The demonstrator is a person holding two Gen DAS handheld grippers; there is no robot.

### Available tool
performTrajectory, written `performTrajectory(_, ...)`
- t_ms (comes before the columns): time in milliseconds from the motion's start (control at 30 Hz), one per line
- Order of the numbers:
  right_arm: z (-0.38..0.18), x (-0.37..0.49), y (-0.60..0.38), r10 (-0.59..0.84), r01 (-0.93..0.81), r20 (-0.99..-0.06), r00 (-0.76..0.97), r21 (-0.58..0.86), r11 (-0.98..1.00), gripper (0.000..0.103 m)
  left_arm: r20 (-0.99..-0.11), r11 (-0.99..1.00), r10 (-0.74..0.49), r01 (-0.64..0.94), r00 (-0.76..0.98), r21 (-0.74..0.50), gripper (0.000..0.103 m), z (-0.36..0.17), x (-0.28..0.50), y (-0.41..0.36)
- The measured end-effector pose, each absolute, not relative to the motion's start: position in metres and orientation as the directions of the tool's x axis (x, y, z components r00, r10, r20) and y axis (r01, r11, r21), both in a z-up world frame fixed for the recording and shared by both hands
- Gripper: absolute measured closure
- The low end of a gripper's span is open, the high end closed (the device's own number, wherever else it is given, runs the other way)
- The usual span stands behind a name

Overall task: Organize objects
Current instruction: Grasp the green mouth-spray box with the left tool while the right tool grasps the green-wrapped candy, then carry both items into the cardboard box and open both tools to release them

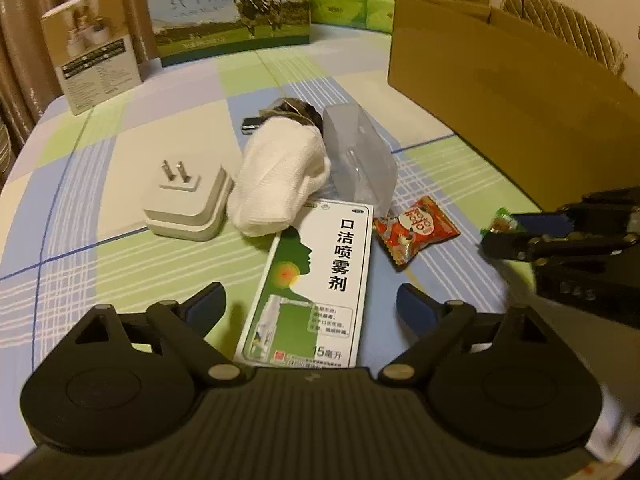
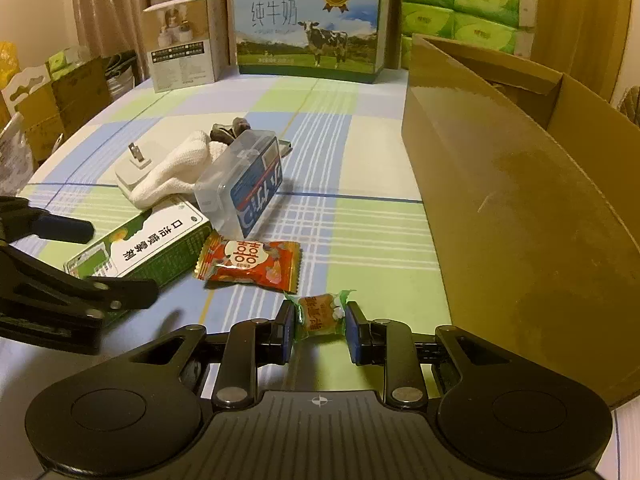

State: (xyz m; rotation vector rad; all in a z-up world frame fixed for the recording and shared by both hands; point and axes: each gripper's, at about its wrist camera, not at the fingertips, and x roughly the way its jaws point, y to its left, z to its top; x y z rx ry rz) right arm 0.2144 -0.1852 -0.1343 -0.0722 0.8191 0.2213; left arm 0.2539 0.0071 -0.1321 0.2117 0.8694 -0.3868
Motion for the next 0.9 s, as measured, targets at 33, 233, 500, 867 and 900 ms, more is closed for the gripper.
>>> performTrajectory(33, -0.134, 0.214, -0.186, 0.169, -0.221, -0.732, 0.660, 0.026, 0.975, 0.080, -0.780, 0.908, -0.240, 0.418, 0.578, 0.030, 0.026, -0.134, 0.256, 0.005)
performTrajectory(233, -0.132, 0.212, -0.187, 0.178, -0.220, -0.734, 0.655, 0.041, 0.975, 0.080, -0.798, 0.916, -0.208, 0.398, 0.566, 0.043, 0.051, -0.137, 0.254, -0.001)
performTrajectory(500, -0.125, 0.206, -0.190, 0.195, -0.225, -0.732, 0.652, 0.058, 0.973, 0.080, -0.813, 0.946, -0.182, 0.325, 0.554, 0.009, 0.053, -0.132, 0.232, -0.001)
performTrajectory(867, -0.093, 0.178, -0.191, 0.218, -0.254, -0.698, 0.682, 0.053, 0.966, 0.080, -0.792, 0.970, -0.161, 0.243, 0.589, -0.017, 0.053, -0.101, 0.194, 0.004)
performTrajectory(900, -0.090, 0.175, -0.192, 0.220, -0.254, -0.694, 0.686, 0.055, 0.966, 0.080, -0.788, 0.972, -0.159, 0.234, 0.594, -0.021, 0.053, -0.095, 0.190, 0.004)
